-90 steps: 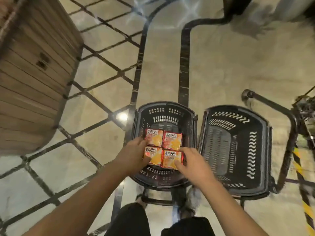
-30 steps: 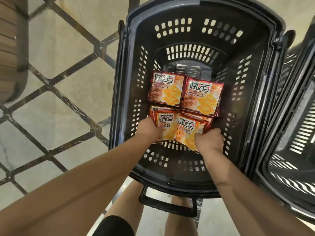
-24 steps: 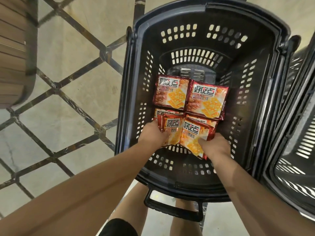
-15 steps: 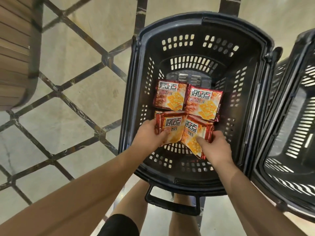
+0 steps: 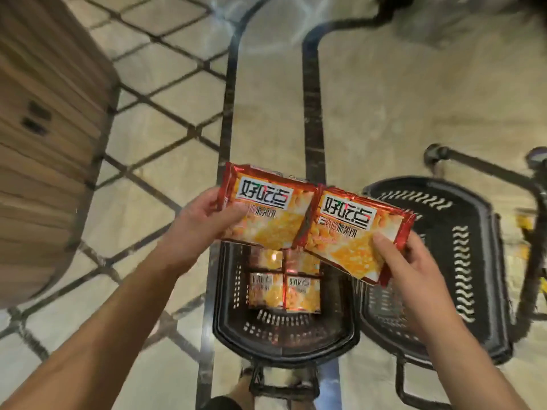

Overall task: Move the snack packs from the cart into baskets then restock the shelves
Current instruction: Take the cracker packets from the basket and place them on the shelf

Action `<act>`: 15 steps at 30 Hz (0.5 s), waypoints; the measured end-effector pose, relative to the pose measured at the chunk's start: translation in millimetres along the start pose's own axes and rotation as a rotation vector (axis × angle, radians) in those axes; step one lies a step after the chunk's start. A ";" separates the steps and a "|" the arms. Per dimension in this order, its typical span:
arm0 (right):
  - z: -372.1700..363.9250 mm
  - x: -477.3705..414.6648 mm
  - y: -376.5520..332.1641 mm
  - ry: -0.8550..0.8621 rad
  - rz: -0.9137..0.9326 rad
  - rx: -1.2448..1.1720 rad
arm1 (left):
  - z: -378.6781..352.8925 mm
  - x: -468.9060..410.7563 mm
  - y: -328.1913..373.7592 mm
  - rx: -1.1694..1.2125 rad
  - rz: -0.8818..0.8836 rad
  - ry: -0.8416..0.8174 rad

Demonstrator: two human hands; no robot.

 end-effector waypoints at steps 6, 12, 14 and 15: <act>43.1 79.2 -163.5 0.072 0.264 -0.109 | 1.2 50.3 177.6 0.035 -0.203 -0.032; 109.4 183.0 -276.7 0.214 0.434 -0.198 | -27.3 133.5 342.3 0.084 -0.459 -0.161; 130.1 226.0 -303.2 0.268 0.506 -0.216 | -43.1 159.0 383.6 0.109 -0.526 -0.223; 141.9 248.7 -313.1 0.306 0.543 -0.233 | -53.9 173.7 402.5 0.127 -0.555 -0.267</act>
Point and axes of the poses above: each hand's wrist, its own x-axis away from the middle knuckle, its own z-axis out of the back of the hand, y = z × x, the point moved 7 cm from there along -x, towards the middle knuckle, and after that the axes turned 1 degree about -y, right-handed, at the moved point
